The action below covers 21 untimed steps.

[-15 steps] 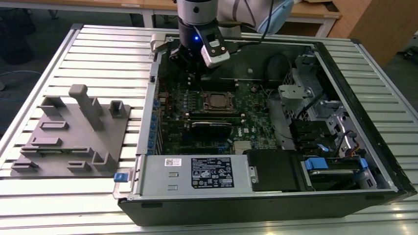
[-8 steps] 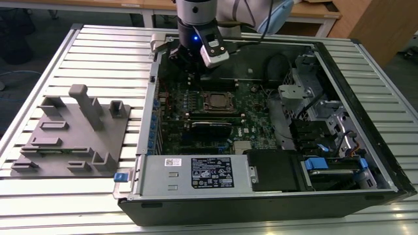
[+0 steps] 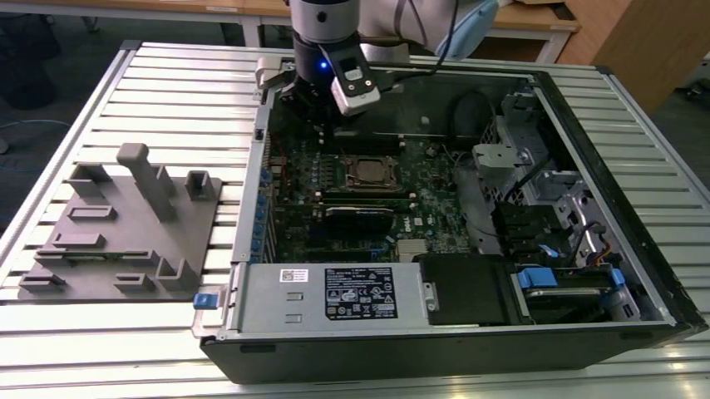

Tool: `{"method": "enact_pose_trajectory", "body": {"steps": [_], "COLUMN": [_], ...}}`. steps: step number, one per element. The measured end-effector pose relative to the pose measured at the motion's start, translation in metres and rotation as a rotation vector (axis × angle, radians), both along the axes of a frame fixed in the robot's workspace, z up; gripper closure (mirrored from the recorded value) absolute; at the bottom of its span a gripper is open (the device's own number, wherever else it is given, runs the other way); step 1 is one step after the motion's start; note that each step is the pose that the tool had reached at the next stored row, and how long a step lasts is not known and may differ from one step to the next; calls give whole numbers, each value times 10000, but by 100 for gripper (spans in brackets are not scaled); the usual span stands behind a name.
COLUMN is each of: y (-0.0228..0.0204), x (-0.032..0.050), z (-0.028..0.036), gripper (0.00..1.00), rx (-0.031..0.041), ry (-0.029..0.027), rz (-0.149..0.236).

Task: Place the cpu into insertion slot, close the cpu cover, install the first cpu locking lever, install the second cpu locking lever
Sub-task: 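Install the first cpu locking lever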

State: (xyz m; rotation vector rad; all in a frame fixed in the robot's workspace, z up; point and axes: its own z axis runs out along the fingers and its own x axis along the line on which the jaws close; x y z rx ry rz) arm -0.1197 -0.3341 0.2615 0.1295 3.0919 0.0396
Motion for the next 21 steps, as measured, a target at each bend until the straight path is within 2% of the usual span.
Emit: {"method": "enact_pose_trajectory", "body": {"steps": [1,2,3,4,5,12,15,17,21], "y": [0,-1,-2,-3,-4,-4,-4,-4,-4], "x": [-4,-7,-10,-13,-16,-39,-46,-50,-58], "z": [0,0,0,0,-1,-49,-54,-57,-88], "gripper": [90,90,90,90,90,90,90,90,90], "rx": [125,291,423,514,549,572,789,901,919], "ry": [0,0,0,0,-1,1,0,0,-1], "rz": [1,0,-1,0,0,0,0,-1,0]}}
